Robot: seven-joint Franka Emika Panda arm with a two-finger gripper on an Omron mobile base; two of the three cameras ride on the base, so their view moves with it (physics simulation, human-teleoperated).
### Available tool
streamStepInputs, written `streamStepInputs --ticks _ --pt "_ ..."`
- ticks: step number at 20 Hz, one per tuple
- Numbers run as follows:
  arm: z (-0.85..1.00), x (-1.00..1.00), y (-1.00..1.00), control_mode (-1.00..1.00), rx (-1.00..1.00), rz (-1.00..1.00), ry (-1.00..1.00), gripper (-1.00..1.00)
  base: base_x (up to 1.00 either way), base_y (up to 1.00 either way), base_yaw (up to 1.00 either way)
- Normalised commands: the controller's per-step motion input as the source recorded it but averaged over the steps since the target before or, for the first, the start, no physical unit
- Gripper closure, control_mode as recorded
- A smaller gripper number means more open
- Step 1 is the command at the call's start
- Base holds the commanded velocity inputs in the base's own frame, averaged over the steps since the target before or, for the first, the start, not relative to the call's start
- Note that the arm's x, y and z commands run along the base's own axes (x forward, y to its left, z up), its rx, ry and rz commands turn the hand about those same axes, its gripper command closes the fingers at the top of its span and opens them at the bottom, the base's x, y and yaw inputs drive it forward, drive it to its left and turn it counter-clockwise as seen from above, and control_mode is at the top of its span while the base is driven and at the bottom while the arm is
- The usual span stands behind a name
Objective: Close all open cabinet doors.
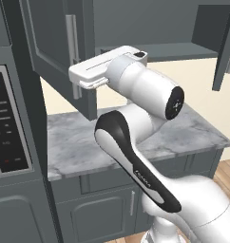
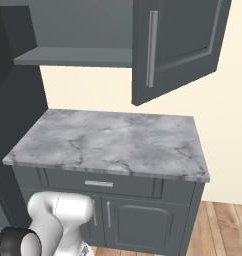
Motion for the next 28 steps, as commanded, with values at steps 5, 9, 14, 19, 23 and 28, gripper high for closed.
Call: streamStepInputs --ticks 5,9,14,19,23,28 --pt "0.00 0.25 0.01 -1.00 0.00 -0.05 0.00 -1.00 0.00 0.00 0.00" --pt "0.00 0.10 0.21 -1.00 0.00 -0.03 0.00 -1.00 0.00 0.00 0.00" --pt "0.00 0.15 0.11 -1.00 0.00 0.00 0.00 -1.00 0.00 0.00 0.00" --pt "0.00 0.31 0.14 -1.00 0.00 -0.01 0.00 -1.00 0.00 0.00 0.00" --pt "0.00 0.34 0.01 -1.00 0.00 -0.08 0.00 -1.00 0.00 0.00 0.00" --pt "-0.05 0.48 -0.08 -1.00 0.00 -0.15 0.00 -1.00 0.00 0.00 0.00"
